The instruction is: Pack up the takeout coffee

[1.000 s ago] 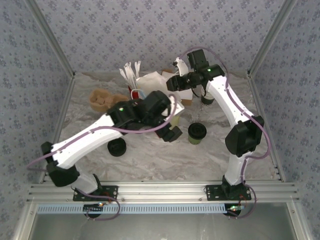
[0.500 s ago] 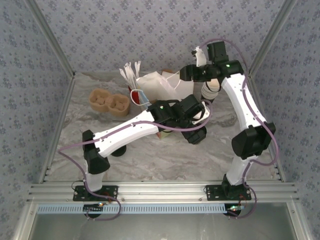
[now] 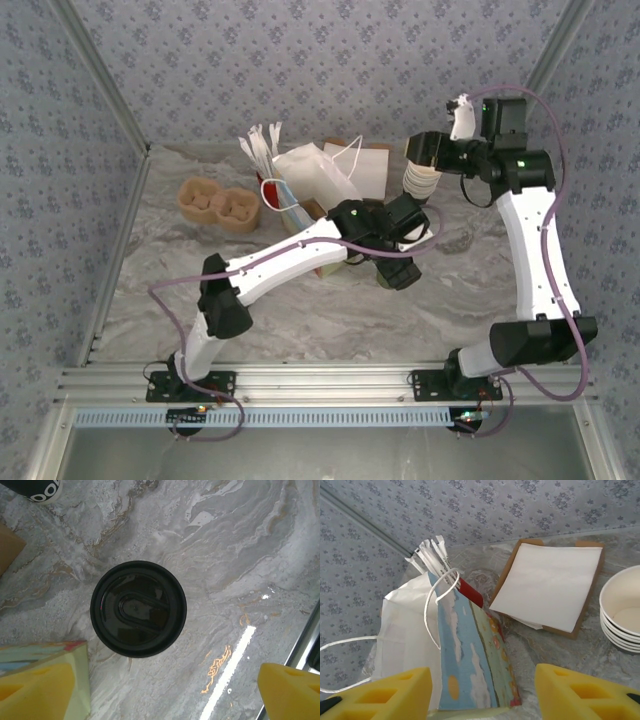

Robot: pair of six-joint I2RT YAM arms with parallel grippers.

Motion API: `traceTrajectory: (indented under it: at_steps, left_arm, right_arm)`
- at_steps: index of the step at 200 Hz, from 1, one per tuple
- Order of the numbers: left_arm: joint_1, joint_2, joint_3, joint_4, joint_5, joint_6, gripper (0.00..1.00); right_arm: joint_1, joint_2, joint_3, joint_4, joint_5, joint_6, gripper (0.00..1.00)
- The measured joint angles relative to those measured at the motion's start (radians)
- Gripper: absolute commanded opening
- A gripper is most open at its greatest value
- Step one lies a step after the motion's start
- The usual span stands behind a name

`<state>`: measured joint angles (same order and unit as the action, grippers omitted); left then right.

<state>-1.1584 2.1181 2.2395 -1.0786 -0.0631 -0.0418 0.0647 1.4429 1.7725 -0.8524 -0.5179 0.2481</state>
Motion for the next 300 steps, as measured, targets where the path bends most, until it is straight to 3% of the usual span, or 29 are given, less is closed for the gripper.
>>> traceTrajectory:
  at_steps: [125,181,300]
  left_arm:
    - [0.041,0.275,0.357,-0.164,0.018,-0.005,0.96]
    - [0.048,0.469,0.726,-0.338,0.014,-0.018,0.95]
    - [0.059,0.507,0.743,-0.415,0.026,-0.023,0.95]
  right_arm:
    - [-0.117,-0.091,-0.125,0.023,-0.067,0.026,0.60]
    - [-0.122,-0.093,-0.134,0.034,-0.081,0.026,0.60]
    - [-0.126,-0.095,-0.138,0.042,-0.086,0.033,0.60]
